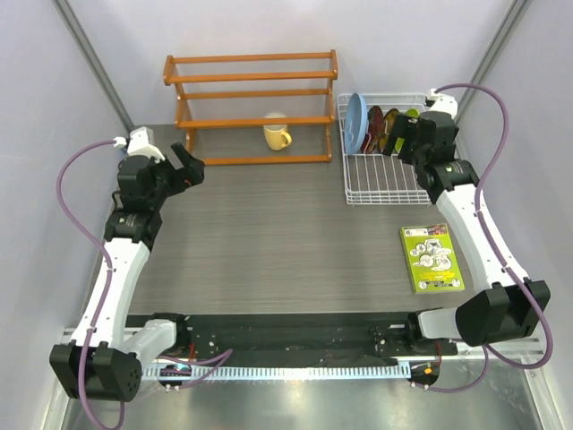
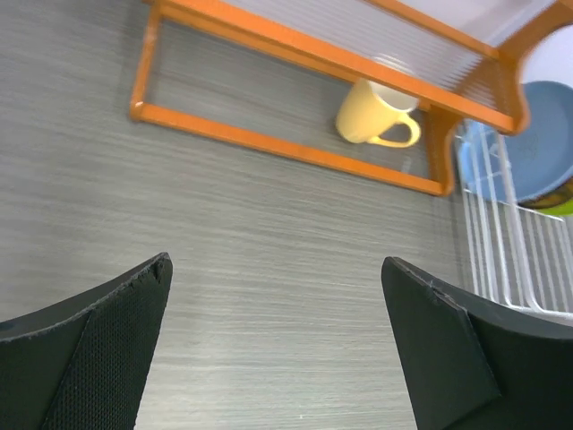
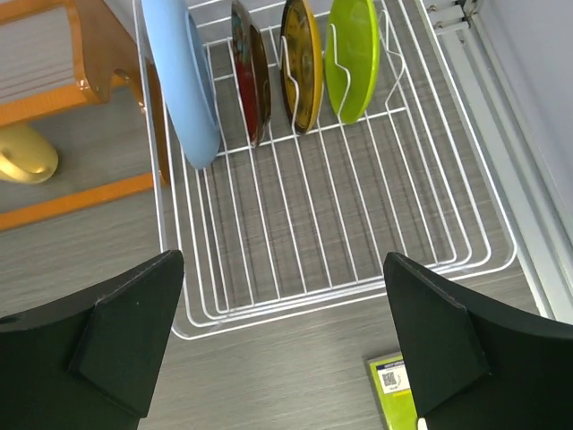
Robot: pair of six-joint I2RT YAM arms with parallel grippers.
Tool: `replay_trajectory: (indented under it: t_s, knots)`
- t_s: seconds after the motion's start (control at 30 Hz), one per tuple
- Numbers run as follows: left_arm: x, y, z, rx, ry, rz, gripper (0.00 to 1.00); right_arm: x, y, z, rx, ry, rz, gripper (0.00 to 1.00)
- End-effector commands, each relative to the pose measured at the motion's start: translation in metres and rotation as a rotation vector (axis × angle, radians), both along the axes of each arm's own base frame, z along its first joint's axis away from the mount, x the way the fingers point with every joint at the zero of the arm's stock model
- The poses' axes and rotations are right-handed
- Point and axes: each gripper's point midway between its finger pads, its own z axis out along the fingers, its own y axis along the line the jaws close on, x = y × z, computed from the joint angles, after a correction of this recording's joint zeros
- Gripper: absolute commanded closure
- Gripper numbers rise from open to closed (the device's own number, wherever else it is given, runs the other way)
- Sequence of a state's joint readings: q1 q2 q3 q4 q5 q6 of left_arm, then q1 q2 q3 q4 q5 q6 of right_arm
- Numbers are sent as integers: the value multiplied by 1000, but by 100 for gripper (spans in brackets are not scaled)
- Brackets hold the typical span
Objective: Unload the plates from the dish rack
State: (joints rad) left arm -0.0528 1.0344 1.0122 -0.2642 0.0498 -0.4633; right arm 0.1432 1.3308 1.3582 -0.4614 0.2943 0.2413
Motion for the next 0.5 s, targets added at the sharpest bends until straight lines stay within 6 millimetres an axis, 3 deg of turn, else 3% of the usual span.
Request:
replay_trajectory:
  t_s: [0.0, 0.03, 0.07, 0.1, 0.2, 0.37, 0.43, 0.47]
  knots:
    - [-9, 42, -23, -34, 114, 253, 0, 6, 26, 55, 94, -192, 119, 0]
    - [-8, 45, -30, -45, 139, 262, 1, 8, 26, 56, 98, -234, 116, 0]
    - [-5, 50, -34, -62, 146, 268, 1, 10, 23, 28, 123, -208, 80, 0]
    - [-2, 54, -42, -80, 170, 269, 1, 19, 20, 37, 143, -286, 54, 0]
    - [6, 55, -52, -82, 206, 257, 0, 40, 14, 24, 72, -199, 25, 0]
    - [22, 36, -54, -122, 202, 152, 1, 98, 14, 19, -27, -116, 24, 0]
    - [28, 28, -59, -129, 216, 97, 1, 111, 16, 9, -43, -76, 31, 1]
    - [31, 23, -58, -138, 211, 66, 1, 120, 20, 20, -38, -99, 46, 0]
